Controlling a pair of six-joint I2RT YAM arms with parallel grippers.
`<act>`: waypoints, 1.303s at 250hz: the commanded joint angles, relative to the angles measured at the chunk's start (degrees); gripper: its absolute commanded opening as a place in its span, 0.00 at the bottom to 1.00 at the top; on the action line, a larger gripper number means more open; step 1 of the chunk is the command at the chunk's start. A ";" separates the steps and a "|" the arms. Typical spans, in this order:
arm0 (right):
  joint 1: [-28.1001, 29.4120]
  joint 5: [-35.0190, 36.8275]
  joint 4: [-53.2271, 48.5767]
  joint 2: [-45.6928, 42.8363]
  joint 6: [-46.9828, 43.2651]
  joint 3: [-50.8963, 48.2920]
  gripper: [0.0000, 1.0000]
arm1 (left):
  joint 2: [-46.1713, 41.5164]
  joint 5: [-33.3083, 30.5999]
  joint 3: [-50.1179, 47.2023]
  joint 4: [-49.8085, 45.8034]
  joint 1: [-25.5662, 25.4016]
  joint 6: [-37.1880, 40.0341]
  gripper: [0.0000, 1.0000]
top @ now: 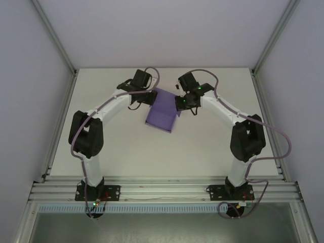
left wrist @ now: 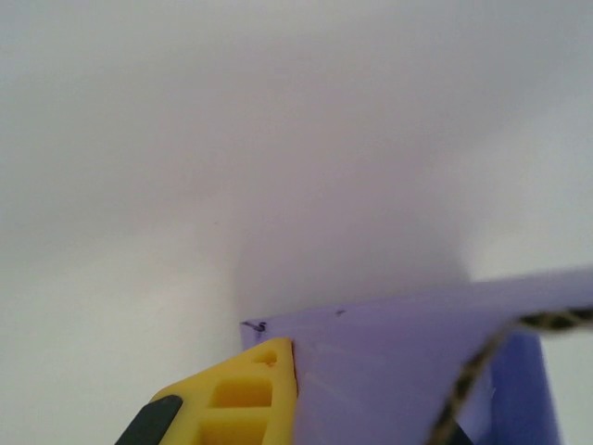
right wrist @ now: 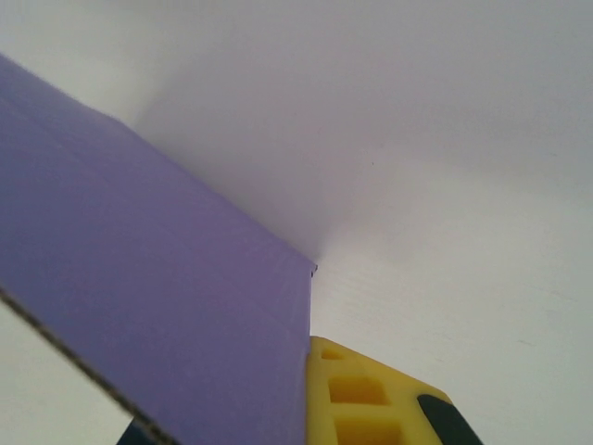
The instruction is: Assemble paper box
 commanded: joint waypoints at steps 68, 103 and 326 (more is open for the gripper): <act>3.17 0.78 12.19 2.25 16.90 5.14 0.00 | -0.16 -6.24 -1.51 9.76 -9.80 -25.70 0.00; 4.17 0.00 11.44 3.97 17.16 5.80 0.00 | 0.33 -5.25 -4.17 14.22 -10.24 -31.14 0.00; 10.92 11.02 19.72 -6.63 16.28 -20.90 0.00 | -12.39 -11.26 -43.75 49.80 -17.84 -30.05 0.00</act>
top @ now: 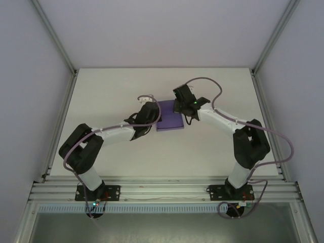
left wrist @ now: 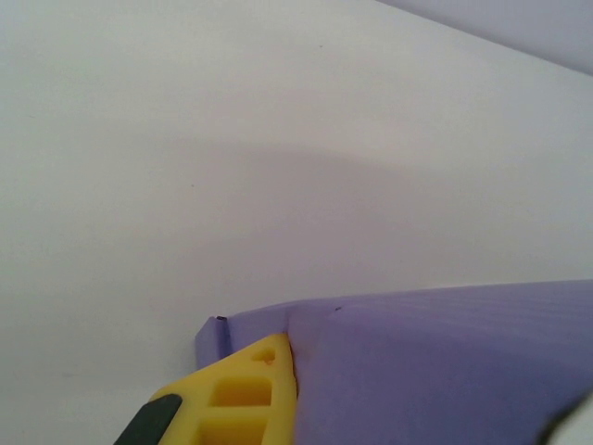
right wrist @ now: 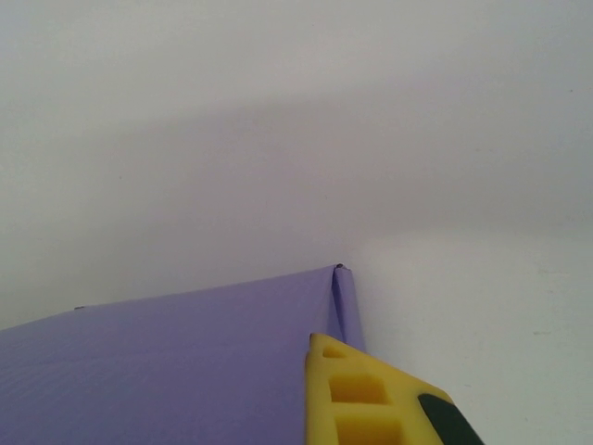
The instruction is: Assemble paper box
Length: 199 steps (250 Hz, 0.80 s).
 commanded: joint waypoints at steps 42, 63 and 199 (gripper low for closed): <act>7.06 -3.19 7.15 -2.56 -1.41 -12.94 0.00 | -0.46 5.67 -9.48 7.00 -9.11 5.51 0.00; 7.22 -2.49 8.82 -3.39 0.36 -15.27 0.00 | 0.24 8.07 -9.15 6.55 -10.18 7.01 0.00; 10.09 1.88 18.38 -8.57 -1.46 -27.86 0.00 | -3.42 13.74 -12.49 0.13 -11.06 8.28 0.08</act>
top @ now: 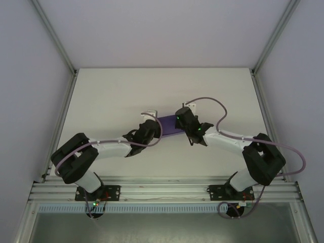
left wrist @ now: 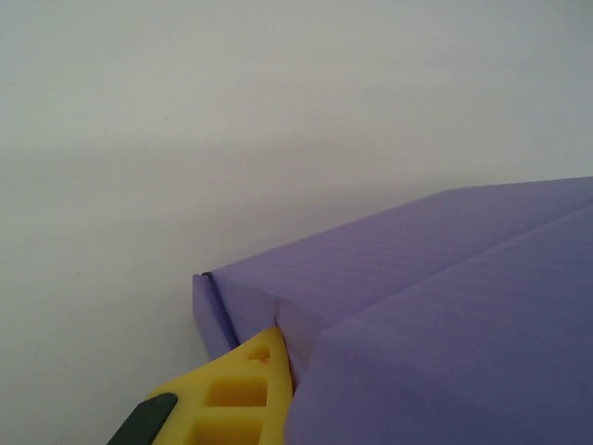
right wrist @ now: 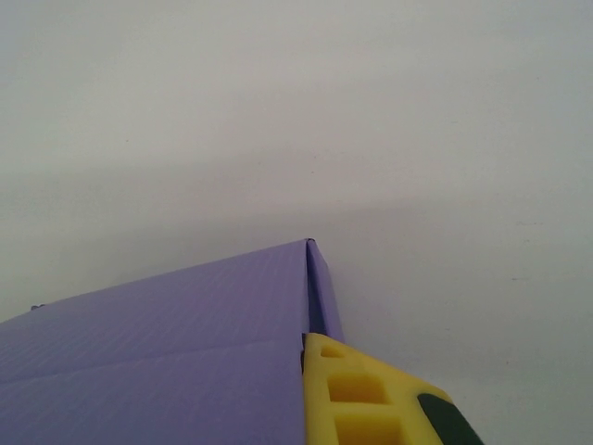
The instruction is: Assemble paper box
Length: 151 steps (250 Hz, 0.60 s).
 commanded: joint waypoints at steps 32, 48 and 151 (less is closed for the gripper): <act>4.16 -5.98 -3.48 3.00 -1.11 -3.15 0.00 | 2.57 20.53 1.54 -10.73 -3.00 0.73 0.11; 4.45 -5.14 -3.30 2.54 -1.24 -4.37 0.00 | 0.43 20.33 0.89 -13.44 -3.06 1.19 0.21; 4.69 -4.01 -2.87 2.33 -4.83 -8.14 0.00 | -19.86 18.68 4.07 -34.65 -3.07 -3.32 0.75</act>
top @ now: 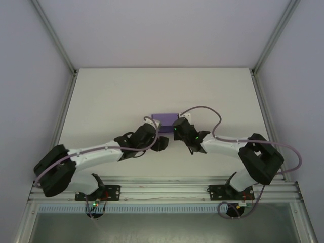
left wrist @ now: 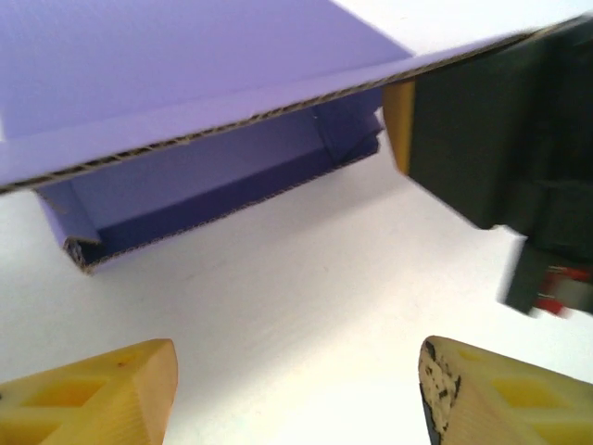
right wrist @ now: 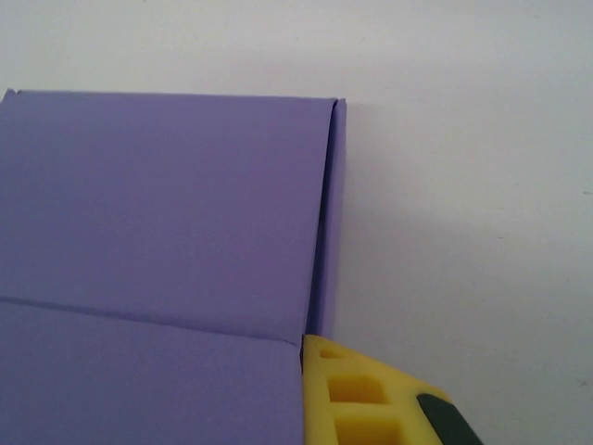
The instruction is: Assemble paper box
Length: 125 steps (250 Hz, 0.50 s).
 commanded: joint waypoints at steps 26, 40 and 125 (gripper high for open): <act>0.63 -2.00 -4.96 1.76 -3.42 -2.42 0.00 | -8.99 -6.79 8.55 -18.58 1.21 -6.71 1.00; 0.74 -2.31 -4.84 2.11 -4.10 -2.65 0.00 | -8.57 -6.84 11.59 -22.21 4.66 -8.56 1.00; 0.81 -2.59 1.29 5.28 -6.26 -5.17 0.00 | 11.70 9.32 22.30 -11.80 19.82 -4.61 1.00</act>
